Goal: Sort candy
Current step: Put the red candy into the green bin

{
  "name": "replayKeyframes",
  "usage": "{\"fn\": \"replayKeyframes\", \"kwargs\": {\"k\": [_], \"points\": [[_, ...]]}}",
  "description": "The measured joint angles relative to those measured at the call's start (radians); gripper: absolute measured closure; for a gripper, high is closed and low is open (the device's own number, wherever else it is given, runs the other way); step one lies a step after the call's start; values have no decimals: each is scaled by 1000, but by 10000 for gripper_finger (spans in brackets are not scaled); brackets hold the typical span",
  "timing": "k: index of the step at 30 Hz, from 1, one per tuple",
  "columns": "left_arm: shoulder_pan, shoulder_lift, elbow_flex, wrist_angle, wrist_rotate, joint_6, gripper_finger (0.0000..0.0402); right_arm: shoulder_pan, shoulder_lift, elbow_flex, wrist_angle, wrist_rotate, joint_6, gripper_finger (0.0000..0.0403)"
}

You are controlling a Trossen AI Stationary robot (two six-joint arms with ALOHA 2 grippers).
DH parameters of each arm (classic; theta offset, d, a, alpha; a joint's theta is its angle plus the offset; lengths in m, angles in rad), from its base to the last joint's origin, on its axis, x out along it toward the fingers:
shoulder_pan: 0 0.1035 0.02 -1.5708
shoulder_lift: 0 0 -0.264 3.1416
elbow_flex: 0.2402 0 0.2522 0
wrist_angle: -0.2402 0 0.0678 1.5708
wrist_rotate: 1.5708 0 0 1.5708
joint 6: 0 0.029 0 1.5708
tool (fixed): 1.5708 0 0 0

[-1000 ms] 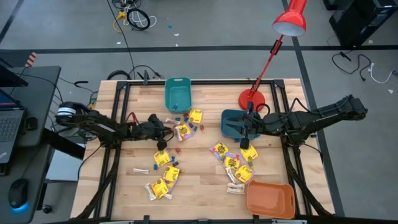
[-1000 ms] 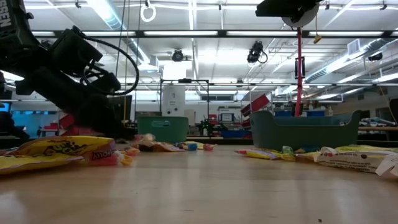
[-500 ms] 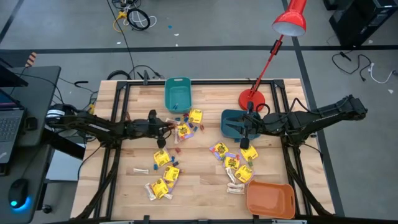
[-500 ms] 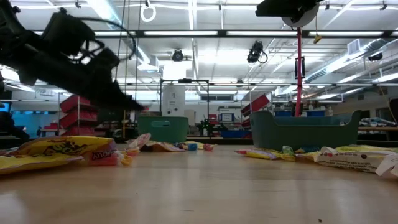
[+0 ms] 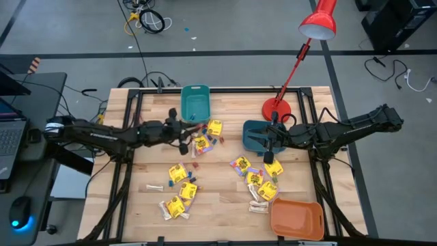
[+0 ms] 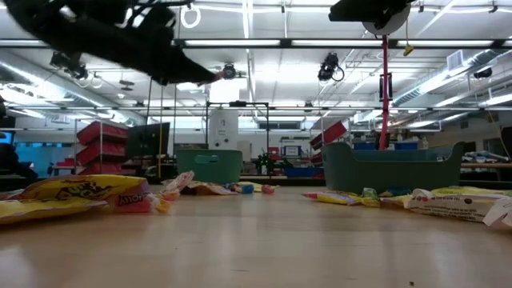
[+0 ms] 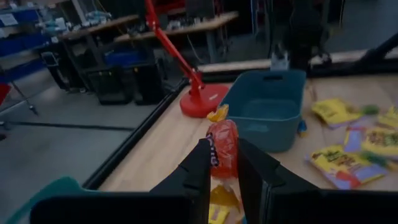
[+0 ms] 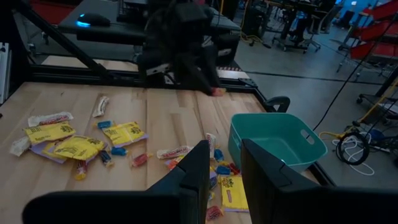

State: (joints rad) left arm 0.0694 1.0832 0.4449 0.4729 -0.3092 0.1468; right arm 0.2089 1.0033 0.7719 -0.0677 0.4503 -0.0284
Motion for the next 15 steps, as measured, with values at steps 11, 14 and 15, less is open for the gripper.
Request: {"fn": "replayKeyframes", "kwargs": {"k": [11, 14, 15], "points": [[138, 0, 326, -584, -35, 99, 344, 0, 0, 0, -1, 0, 0, 325], [206, 0, 348, -613, 14, 126, 344, 0, 0, 0, -2, 0, 0, 325], [233, 0, 348, -613, 43, 137, 344, 0, 0, 0, -2, 0, 0, 325]]}}
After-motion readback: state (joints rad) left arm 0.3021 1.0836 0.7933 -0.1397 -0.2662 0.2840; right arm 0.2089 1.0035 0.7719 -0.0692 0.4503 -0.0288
